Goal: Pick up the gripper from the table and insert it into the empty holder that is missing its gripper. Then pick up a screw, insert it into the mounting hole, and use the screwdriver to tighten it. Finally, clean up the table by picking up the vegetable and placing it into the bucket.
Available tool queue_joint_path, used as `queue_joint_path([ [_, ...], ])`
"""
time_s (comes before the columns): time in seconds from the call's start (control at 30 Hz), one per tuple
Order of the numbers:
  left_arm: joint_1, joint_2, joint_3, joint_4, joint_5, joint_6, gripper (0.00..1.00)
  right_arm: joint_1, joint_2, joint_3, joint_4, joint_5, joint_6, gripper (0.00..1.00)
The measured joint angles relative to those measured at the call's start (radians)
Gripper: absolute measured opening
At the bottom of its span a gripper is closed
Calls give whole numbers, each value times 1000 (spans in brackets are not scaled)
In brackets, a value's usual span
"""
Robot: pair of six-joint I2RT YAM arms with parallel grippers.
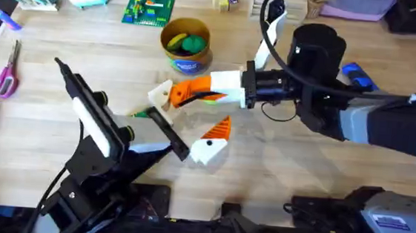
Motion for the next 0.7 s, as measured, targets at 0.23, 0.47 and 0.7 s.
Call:
queue_joint_path([
  [0.23,7,0,0,-5,17,-6,993,5,21,0,17,9,0,8],
  [0.47,7,0,0,-1,82,-20,993,11,34,3,21,1,0,7],
  [0.7,7,0,0,0,94,-23,993,14,34,3,21,-6,-23,7],
])
